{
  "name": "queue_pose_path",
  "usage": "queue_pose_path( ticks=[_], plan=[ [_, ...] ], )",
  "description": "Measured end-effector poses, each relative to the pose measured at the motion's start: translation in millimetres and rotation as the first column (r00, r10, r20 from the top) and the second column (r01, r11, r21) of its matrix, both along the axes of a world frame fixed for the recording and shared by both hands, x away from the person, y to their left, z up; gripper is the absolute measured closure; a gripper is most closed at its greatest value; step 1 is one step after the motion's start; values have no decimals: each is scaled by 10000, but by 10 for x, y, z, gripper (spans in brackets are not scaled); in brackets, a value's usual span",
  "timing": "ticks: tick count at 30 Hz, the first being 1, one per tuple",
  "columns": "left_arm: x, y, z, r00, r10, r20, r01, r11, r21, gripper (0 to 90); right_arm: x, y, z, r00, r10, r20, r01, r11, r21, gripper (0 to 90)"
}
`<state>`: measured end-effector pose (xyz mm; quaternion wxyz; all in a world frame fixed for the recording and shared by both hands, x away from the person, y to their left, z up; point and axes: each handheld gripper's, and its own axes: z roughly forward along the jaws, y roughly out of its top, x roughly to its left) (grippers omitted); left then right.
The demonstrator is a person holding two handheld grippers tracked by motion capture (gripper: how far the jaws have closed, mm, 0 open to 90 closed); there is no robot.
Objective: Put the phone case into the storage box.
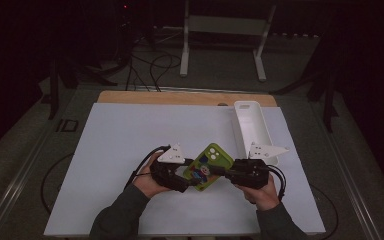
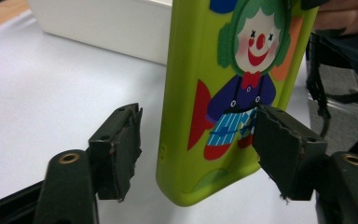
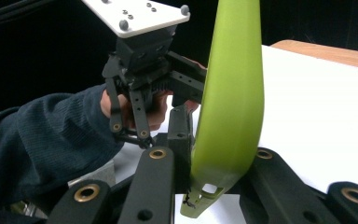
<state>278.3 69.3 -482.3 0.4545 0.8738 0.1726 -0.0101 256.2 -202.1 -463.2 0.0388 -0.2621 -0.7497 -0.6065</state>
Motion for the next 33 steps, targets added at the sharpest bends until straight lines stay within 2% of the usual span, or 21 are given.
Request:
queue_pose_path(
  ticks=[1,4,5,6,7,13,18,24,33],
  plan=[
    [1,6,-3,9998,-136,-109,135,9999,-90,370,-2,1,0,10000,59,22,-59,10000,5,795],
    [1,6,-3,9998,-136,-109,135,9999,-90,390,-9,4,3,9999,124,33,-124,9999,-1,795],
    [0,10,-16,9983,-446,-388,435,9987,-282,390,-9,4,3,9999,124,33,-124,9999,-1,795],
    [2,8,-24,9969,-618,-484,603,9977,-310,447,-16,3,19,9994,295,167,-297,9995,96,796],
    [0,7,-27,9964,-666,-519,651,9974,-300,456,-17,7,21,9991,371,218,-372,9993,81,797],
    [-22,13,-40,9954,-860,-423,850,9961,-251,571,-13,-20,26,9990,308,324,-312,9994,134,798],
    [-38,-2,-59,9953,-878,-414,873,9961,-141,623,-11,-41,13,9992,244,318,-247,9996,105,797],
    [-66,13,-61,9950,-954,-298,947,9952,-252,732,3,-90,-19,9995,10,300,-12,10000,64,785],
    [-90,17,-49,9970,-772,-56,770,9967,-265,772,6,-107,-38,9994,16,336,-19,10000,80,752]
  ],
)
